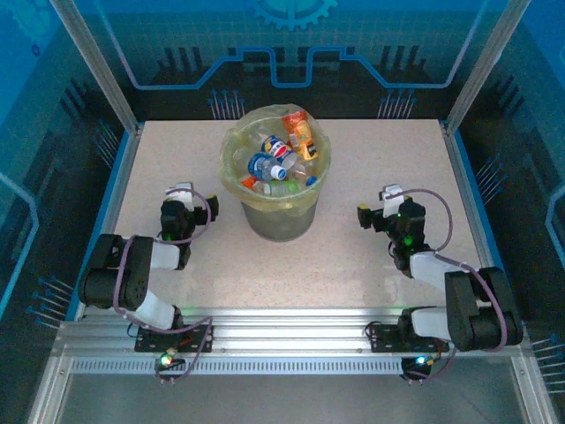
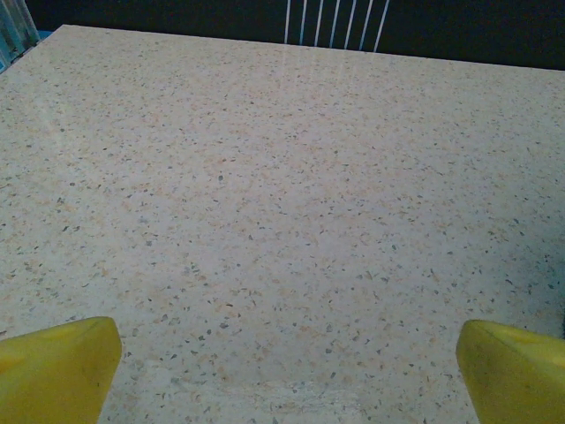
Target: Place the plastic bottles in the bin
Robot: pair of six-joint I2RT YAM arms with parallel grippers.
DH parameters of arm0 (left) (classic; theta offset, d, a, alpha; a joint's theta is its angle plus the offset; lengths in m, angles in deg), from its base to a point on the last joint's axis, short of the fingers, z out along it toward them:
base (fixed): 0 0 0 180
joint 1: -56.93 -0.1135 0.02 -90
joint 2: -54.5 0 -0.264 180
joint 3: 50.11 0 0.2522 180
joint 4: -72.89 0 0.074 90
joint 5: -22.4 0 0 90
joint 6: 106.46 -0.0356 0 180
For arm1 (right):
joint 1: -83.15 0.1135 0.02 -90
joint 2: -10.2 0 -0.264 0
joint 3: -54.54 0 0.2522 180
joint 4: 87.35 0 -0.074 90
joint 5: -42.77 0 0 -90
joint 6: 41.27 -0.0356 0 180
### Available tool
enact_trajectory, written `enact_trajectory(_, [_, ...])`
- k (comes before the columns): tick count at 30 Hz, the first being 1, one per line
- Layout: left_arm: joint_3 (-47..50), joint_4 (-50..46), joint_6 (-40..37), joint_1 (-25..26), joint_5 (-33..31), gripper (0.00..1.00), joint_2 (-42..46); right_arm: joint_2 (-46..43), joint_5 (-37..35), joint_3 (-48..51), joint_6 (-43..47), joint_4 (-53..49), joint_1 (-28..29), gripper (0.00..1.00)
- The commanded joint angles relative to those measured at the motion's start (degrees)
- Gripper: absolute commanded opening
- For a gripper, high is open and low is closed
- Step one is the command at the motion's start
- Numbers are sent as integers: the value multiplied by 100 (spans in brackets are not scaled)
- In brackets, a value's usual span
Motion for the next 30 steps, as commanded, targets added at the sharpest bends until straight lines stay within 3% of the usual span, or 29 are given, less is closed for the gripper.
enact_trajectory(1, [-67, 70, 61, -41, 111, 99, -14, 293, 413, -123, 25, 567, -100, 100])
enact_trajectory(10, [-67, 69, 57, -39, 111, 99, -13, 1096, 559, -318, 51, 908, -121, 100])
enact_trajectory(30, [-69, 69, 48, -43, 101, 99, -11, 1163, 123, -563, -202, 522, -167, 100])
